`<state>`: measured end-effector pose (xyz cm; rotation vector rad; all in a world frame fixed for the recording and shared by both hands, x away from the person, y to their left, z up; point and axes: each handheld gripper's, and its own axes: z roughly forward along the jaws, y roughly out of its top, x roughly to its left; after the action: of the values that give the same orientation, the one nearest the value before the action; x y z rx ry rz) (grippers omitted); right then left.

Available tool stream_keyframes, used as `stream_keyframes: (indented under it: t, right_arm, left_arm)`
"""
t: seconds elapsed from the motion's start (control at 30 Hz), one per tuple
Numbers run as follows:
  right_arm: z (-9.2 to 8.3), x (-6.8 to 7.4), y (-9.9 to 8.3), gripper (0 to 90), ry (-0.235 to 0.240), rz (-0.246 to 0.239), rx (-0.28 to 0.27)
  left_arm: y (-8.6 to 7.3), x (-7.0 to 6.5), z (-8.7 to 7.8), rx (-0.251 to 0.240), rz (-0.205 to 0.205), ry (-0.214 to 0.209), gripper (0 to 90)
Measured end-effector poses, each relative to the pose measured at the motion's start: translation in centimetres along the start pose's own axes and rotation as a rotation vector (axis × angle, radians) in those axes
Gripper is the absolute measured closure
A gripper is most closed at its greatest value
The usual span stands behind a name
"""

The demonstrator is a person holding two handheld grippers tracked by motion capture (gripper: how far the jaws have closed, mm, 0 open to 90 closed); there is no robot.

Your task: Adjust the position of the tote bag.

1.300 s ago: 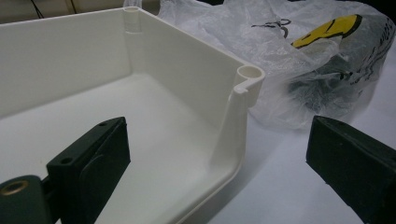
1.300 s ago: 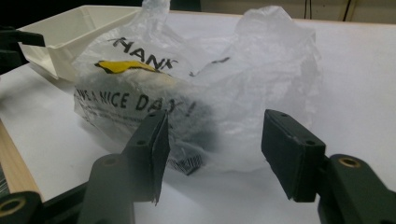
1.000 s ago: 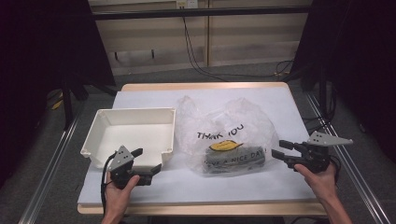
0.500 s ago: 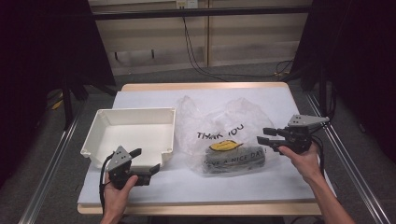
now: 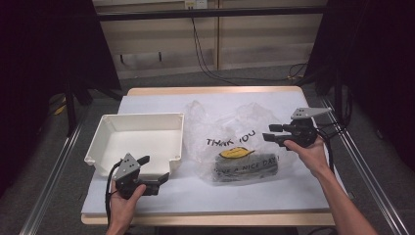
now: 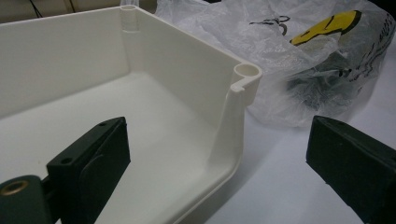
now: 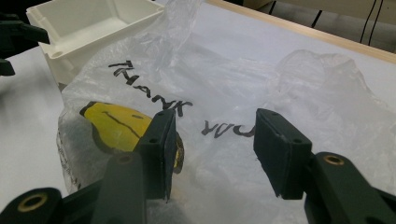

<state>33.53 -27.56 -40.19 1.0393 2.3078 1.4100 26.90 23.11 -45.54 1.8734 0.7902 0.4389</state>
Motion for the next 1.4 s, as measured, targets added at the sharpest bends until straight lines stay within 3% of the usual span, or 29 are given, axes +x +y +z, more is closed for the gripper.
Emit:
stream_keyframes:
  t: [0.17,0.3,0.5,0.77,1.17,1.4]
  right_arm:
    - [1.0,-0.7,0.6,49.0,-0.004,0.001,0.019]
    - [2.0,-1.2,0.9,50.4,0.020,0.020,0.031]
    - [3.7,-1.8,2.3,54.3,0.020,-0.017,0.077]
    - [6.6,-4.3,3.0,56.4,-0.010,0.002,0.135]
    - [9.5,-6.3,4.0,57.8,-0.034,0.012,0.232]
    - [11.6,-7.3,4.1,57.1,-0.029,0.027,0.272]
  left_arm:
    - [0.1,0.0,0.0,-0.005,0.003,-0.005,6.1]
    - [0.2,-0.1,0.1,-0.014,0.002,-0.010,6.1]
    - [1.0,0.0,0.6,-0.008,-0.022,-0.023,6.5]
    - [0.8,-0.1,0.6,0.002,-0.035,-0.036,6.5]
    - [0.6,-0.2,0.6,0.027,-0.002,-0.040,7.6]
    - [0.5,0.1,0.6,0.031,-0.009,-0.036,7.6]
